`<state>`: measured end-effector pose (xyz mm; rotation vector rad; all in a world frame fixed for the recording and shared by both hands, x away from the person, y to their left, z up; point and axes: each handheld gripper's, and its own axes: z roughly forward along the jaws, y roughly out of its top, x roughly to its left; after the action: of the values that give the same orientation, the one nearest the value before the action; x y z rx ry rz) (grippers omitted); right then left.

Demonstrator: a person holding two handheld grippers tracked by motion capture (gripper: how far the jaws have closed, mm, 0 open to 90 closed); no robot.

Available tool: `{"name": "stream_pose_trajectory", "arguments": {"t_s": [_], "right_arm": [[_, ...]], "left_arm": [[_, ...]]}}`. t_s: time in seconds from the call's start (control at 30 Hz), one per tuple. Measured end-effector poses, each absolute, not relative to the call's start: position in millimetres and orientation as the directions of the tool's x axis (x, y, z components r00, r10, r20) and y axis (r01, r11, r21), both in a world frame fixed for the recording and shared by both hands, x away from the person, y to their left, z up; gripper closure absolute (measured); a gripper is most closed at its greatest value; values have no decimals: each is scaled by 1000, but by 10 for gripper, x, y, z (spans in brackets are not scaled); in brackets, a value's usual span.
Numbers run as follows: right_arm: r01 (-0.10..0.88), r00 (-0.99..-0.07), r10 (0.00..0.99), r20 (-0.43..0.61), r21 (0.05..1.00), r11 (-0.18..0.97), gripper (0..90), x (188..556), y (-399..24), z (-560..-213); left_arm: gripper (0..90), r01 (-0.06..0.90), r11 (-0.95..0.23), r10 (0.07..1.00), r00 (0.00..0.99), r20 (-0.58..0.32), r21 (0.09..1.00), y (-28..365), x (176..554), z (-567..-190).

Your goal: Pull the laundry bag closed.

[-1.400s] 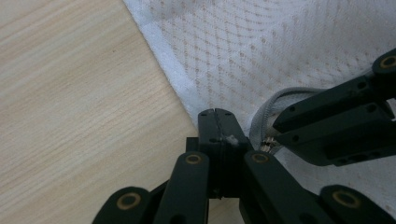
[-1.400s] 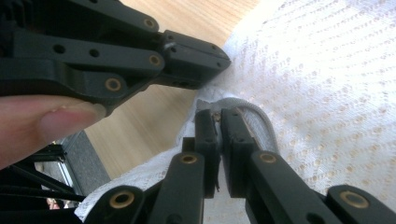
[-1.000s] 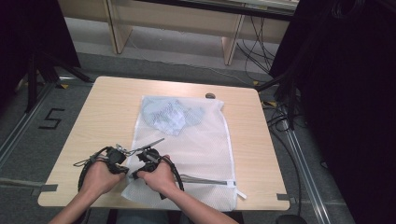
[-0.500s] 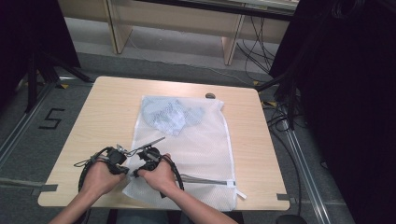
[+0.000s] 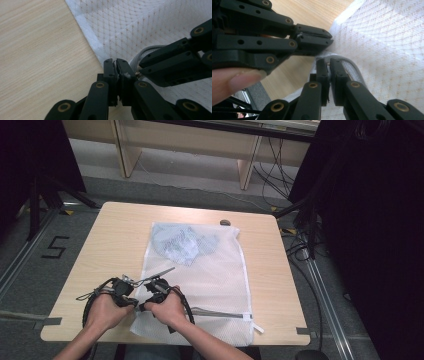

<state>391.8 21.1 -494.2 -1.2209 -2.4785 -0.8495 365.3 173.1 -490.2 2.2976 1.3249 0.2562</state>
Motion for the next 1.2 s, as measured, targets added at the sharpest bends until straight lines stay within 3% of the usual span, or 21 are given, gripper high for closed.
{"name": "stream_pose_trajectory", "arguments": {"t_s": [0.27, 0.43, 0.73, 1.0, 1.2], "right_arm": [[820, -572, 655, 493, 373, 435, 869, 3854, 259, -4923], [780, -625, 632, 458, 400, 481, 869, 3874, 235, -4955], [811, -583, 659, 475, 390, 437, 869, 3838, 256, -4950], [791, -610, 638, 470, 404, 459, 869, 3844, 250, -4972], [811, -581, 670, 462, 389, 436, 870, 3810, 257, -4966]], "left_arm": [[851, 781, -408, 862, 500, -82, 472, 1749, 3555, -4851], [854, 789, -403, 865, 493, -88, 463, 1753, 3582, -4872], [843, 813, -391, 868, 481, -121, 431, 1761, 3583, -4845], [872, 813, -382, 876, 470, -107, 439, 1710, 3579, -4872], [899, 814, -389, 881, 465, -85, 432, 1672, 3562, -4876]]}}
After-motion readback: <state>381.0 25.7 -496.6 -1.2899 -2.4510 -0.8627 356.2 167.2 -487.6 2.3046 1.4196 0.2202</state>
